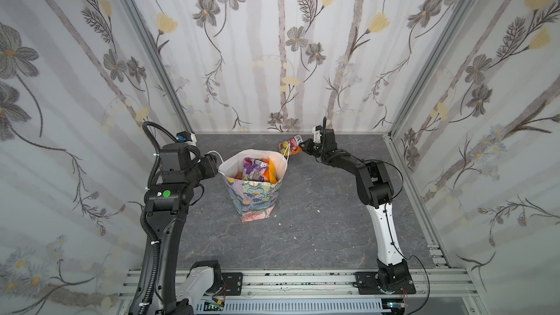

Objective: Place the snacks into the paper bag
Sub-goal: Pick up the snack from the top-center of the table, then place the snack in the paper bag.

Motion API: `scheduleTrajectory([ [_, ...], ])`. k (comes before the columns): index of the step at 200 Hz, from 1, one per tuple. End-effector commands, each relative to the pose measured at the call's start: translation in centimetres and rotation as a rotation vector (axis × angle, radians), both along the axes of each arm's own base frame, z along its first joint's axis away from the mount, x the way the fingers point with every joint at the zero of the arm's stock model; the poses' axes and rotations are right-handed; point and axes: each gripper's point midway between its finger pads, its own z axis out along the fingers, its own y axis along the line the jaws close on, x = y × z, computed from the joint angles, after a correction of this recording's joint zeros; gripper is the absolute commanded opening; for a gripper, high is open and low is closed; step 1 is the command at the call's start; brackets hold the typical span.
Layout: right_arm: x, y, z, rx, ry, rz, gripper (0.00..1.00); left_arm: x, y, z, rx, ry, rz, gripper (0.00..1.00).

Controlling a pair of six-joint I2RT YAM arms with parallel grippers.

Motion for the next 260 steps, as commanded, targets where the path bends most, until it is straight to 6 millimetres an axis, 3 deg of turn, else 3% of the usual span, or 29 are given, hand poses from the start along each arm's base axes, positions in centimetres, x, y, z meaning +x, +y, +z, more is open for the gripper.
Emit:
scheduleTrajectory([
  [1, -0.6, 0.3, 5.4, 0.001, -0.121, 0.026, 0.00, 0.3, 0.0, 0.8, 0.001, -0.031, -0.004, 0.56],
  [56, -2.8, 0.6, 13.4, -0.035, -0.260, 0.064, 0.00, 0.3, -0.1, 0.7, 0.001, -0.031, -0.006, 0.55],
  [117, -6.1, 1.0, 22.5, -0.229, -0.414, 0.088, 0.00, 0.4, -0.2, 1.0, -0.004, -0.036, -0.010, 0.55],
  [160, -9.9, 1.8, 29.4, -0.284, -0.553, 0.073, 0.00, 0.4, -0.2, 0.9, -0.006, -0.034, -0.014, 0.55],
  [204, -14.9, 3.4, 35.0, -0.355, -0.689, 0.090, 0.00, 0.3, -0.3, 0.9, -0.008, -0.035, -0.015, 0.55],
  [230, -18.2, 4.8, 37.1, -0.363, -0.758, 0.164, 0.00, 0.3, -0.2, 0.9, -0.006, -0.035, -0.012, 0.55],
  [260, -20.9, 6.5, 36.5, -0.435, -0.764, 0.258, 0.00, 0.1, -0.3, 0.9, -0.008, -0.036, -0.014, 0.56],
])
